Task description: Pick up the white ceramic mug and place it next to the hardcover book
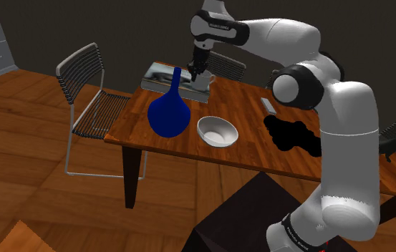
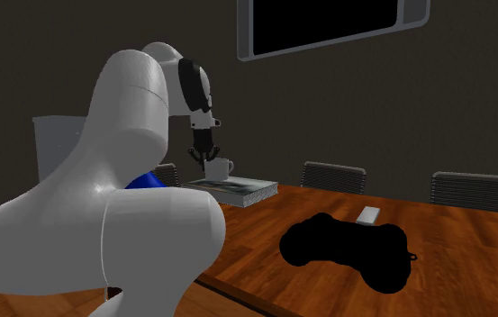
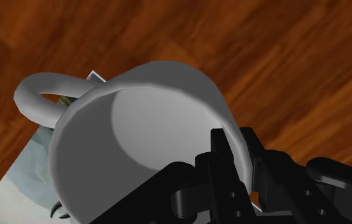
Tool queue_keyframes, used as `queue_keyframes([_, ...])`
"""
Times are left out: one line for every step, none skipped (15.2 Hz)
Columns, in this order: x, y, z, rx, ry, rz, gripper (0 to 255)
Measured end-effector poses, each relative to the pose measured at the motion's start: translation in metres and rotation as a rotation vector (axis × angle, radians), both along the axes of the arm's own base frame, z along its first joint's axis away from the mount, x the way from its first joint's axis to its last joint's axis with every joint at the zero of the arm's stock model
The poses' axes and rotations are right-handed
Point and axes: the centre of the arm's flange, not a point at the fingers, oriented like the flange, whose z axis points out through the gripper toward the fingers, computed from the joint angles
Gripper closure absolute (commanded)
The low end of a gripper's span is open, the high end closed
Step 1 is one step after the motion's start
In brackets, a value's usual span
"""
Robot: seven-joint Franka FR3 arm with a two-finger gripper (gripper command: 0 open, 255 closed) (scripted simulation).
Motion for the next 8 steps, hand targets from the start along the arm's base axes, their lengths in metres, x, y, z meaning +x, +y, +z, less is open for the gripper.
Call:
queue_keyframes([0.009, 0.008, 0.0, 0.0, 0.0, 0.0, 255])
queue_keyframes([0.02, 0.015, -0.001, 0.0, -0.001, -0.001, 255])
queue_keyframes([0.027, 0.024, -0.002, 0.0, 0.0, -0.001, 255])
queue_keyframes([0.03, 0.027, -0.005, 0.001, 0.001, 0.0, 255])
queue_keyframes([0.031, 0.029, -0.01, 0.001, 0.001, 0.0, 255])
queue_keyframes([0.033, 0.03, -0.012, 0.001, 0.001, 0.0, 255])
queue_keyframes([0.033, 0.03, -0.018, 0.001, 0.001, 0.0, 255])
queue_keyframes([0.034, 0.03, -0.024, 0.001, 0.001, 0.0, 255])
